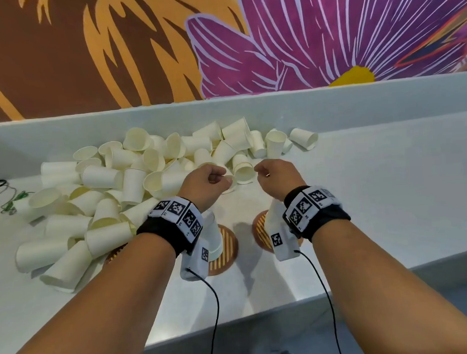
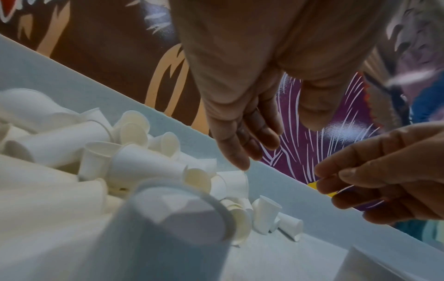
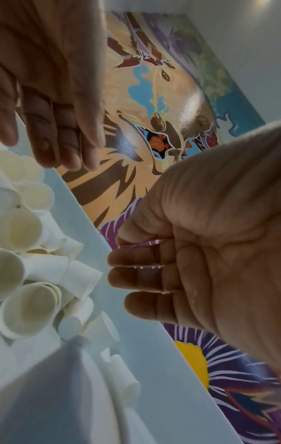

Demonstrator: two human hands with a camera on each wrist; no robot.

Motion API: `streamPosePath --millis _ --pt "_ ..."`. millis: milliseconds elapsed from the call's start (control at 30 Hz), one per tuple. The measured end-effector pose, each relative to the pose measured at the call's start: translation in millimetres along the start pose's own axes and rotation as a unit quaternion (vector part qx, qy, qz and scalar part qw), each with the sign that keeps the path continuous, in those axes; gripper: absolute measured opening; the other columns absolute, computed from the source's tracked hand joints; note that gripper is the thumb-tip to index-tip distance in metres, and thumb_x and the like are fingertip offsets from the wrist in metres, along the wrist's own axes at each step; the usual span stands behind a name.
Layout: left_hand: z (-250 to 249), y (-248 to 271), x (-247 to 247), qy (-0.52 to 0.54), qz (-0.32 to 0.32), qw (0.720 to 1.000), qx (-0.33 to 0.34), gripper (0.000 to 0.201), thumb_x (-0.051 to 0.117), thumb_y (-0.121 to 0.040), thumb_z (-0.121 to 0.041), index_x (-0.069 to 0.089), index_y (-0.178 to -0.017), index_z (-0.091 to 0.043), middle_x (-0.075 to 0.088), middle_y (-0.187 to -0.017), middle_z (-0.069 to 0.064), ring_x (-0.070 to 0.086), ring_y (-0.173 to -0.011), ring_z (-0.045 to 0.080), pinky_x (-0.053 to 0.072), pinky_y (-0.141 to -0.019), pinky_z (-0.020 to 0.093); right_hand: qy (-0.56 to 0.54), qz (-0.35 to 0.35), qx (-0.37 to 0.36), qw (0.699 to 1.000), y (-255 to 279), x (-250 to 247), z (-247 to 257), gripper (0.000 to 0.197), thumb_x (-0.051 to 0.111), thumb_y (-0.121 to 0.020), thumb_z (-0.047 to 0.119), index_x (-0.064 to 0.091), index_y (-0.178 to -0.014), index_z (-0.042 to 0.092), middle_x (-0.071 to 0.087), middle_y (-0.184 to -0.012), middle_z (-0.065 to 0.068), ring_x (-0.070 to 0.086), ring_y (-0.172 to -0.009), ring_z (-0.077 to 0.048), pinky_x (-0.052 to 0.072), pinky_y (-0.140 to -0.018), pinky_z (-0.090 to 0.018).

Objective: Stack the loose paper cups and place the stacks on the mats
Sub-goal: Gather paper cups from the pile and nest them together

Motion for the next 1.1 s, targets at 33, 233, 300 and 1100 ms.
streamPosePath --millis 33,233,300,1100 --pt "-3.7 -3.4 3.8 0.014 0.002 1.0 -0.002 0.029 0.067 -0.087 -0.026 0.063 -0.114 -0.014 0.065 -0.101 0.001 0.062 -0.094 0.017 0.053 -0.079 0.025 0.001 -0.003 0.006 1.0 -2.8 -6.3 -5.9 0.03 0.05 -0.093 0.016 0.064 -0.12 0.018 0.064 -0.123 -0.005 0.057 -0.114 -0.022 0.041 -0.099 -0.029" --pt "-24.7 -32.0 31.4 0.03 0.012 0.999 -0.009 0.028 0.069 -0.084 -0.022 0.064 -0.111 -0.014 0.065 -0.1 0.001 0.063 -0.099 0.022 0.055 -0.087 0.045 0.005 -0.025 0.025 0.999 -24.1 -44.6 -45.3 0.029 0.05 -0.092 0.015 0.066 -0.115 0.019 0.066 -0.117 -0.005 0.06 -0.107 -0.023 0.047 -0.096 -0.031" --pt "-33.0 -43.9 41.5 0.032 0.005 0.999 -0.014 0.028 0.069 -0.084 -0.02 0.064 -0.111 -0.014 0.065 -0.1 0.001 0.063 -0.098 0.022 0.057 -0.085 0.044 0.011 -0.024 0.024 0.999 -33.1 -56.0 -58.0 0.029 0.049 -0.092 0.014 0.067 -0.115 0.018 0.066 -0.117 -0.005 0.06 -0.107 -0.023 0.048 -0.095 -0.032" --pt "-43.5 -163.2 90.7 -0.042 -0.012 0.995 -0.085 0.028 0.067 -0.085 -0.016 0.065 -0.114 -0.015 0.064 -0.106 0.001 0.064 -0.098 0.021 0.057 -0.085 0.04 0.061 0.035 -0.013 0.997 -165.5 -71.8 -133.6 0.031 0.046 -0.092 0.009 0.068 -0.114 0.015 0.066 -0.114 -0.008 0.06 -0.105 -0.026 0.05 -0.09 -0.032"
Point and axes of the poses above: each hand's wrist, its own y-axis away from the middle knuckle, its own x-axis out of the palm, z = x × y, the point moved 10 cm from there along -y, towards the middle knuckle
